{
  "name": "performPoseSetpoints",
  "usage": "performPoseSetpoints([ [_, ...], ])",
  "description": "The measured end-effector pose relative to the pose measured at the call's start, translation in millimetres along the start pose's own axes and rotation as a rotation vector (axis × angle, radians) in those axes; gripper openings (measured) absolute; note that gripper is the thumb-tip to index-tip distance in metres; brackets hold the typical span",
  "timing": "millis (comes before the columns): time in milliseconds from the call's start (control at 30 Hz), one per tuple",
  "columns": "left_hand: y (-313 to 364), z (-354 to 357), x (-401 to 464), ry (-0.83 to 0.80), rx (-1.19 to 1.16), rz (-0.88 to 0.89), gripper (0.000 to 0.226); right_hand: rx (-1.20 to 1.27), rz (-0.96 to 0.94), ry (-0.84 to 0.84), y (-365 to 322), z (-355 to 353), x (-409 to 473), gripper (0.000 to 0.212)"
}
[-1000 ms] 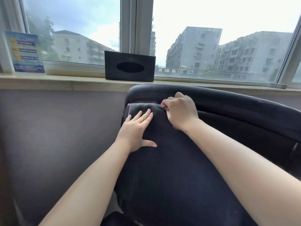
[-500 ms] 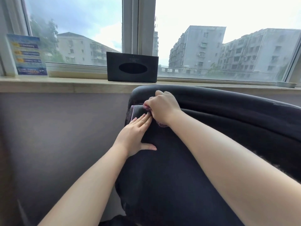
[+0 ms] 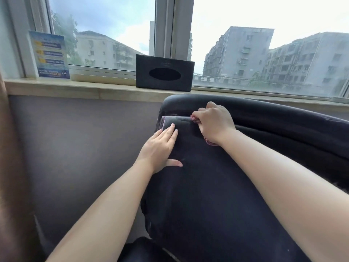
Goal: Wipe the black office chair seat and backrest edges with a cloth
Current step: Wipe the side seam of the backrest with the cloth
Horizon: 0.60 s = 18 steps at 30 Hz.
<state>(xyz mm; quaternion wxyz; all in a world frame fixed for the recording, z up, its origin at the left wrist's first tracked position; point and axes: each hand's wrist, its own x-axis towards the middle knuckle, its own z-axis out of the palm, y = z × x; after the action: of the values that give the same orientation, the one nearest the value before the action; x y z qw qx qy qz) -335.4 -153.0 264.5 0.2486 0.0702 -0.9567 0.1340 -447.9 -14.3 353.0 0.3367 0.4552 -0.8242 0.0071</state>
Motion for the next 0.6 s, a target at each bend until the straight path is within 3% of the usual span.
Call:
performPoseSetpoints([
  [367, -30, 41, -10, 0.126, 0.025, 0.114, 0.087, -0.028, -0.180, 0.034, -64, 32, 61, 0.024],
  [600, -29, 25, -9, 0.070, -0.014, 0.114, 0.086, -0.031, -0.193, 0.000, -58, 22, 60, 0.029],
])
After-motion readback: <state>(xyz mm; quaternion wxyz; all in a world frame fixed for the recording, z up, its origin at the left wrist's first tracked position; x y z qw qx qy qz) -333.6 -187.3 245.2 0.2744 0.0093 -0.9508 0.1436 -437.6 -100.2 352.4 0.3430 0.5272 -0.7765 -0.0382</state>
